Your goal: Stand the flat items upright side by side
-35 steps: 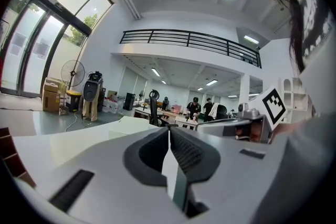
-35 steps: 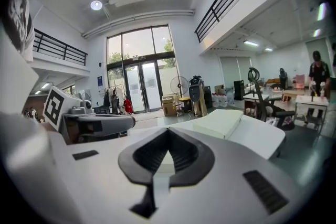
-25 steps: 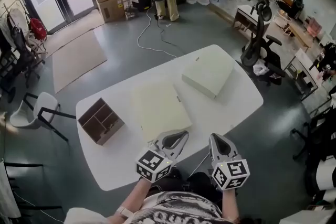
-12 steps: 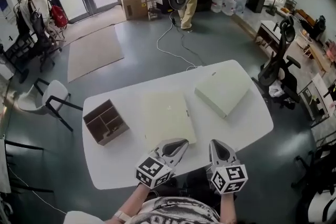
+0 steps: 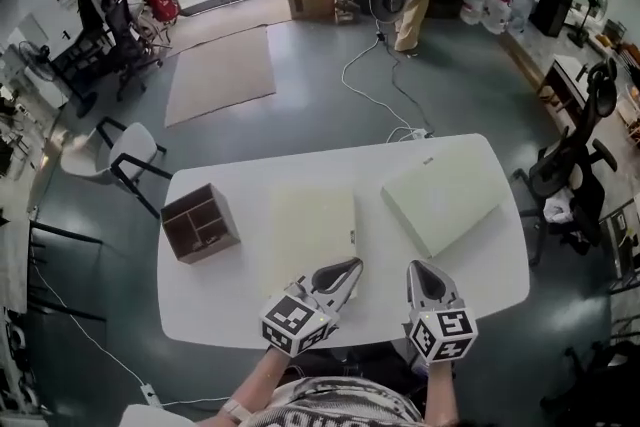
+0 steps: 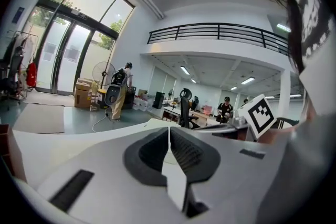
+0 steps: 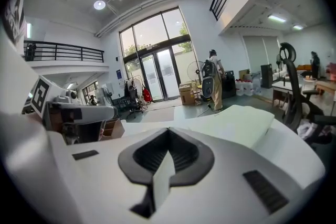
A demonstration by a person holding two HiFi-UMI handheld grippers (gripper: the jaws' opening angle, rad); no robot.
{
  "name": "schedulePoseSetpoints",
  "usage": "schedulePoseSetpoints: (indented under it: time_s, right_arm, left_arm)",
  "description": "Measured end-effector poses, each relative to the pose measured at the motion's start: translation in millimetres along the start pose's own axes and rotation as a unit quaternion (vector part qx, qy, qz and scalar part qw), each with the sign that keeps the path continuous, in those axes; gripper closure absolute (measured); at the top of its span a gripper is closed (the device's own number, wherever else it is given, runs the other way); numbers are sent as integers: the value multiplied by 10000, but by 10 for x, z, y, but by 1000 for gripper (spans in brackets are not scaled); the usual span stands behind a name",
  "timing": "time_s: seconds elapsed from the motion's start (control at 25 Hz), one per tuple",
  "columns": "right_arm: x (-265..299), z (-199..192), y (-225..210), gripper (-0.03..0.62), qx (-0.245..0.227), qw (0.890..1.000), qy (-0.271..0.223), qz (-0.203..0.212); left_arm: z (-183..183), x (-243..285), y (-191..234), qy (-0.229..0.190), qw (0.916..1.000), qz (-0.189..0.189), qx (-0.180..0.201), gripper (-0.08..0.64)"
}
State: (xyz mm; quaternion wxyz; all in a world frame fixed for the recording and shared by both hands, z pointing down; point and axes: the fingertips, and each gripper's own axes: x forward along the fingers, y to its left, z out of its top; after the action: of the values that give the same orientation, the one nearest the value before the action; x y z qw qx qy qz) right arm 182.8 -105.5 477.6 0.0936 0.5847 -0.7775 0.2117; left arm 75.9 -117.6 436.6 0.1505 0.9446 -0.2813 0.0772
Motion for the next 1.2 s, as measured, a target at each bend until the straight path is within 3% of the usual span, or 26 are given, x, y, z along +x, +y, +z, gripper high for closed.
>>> schedulePoseSetpoints:
  time_s: [0.36, 0.52, 0.72, 0.88, 1.08, 1.2]
  right_arm:
    - [141, -36, -860, 594, 177, 9993, 283, 176]
    - [220, -85, -1204, 594, 285, 9987, 391, 183]
    - [305, -95, -1675, 594, 325, 9987, 393, 26]
    - [389, -110, -2142, 592, 612, 9971, 383, -243]
    - [497, -188, -2790, 511, 1335, 9888, 387, -543]
    - [590, -247, -3129, 410, 1757, 9815, 438, -615]
  left_arm:
    - [-5, 529, -1, 161, 9978, 611, -213, 540]
    - [-58, 783, 68, 215, 9967, 650, -440, 540]
    - [-207, 1092, 270, 529, 9953, 737, -346, 536]
    - [-319, 1329, 479, 722, 9940, 735, -367, 433]
    - [-507, 1643, 742, 1098, 9907, 683, -428, 375]
    - [-647, 1849, 916, 1304, 9877, 613, -609, 309]
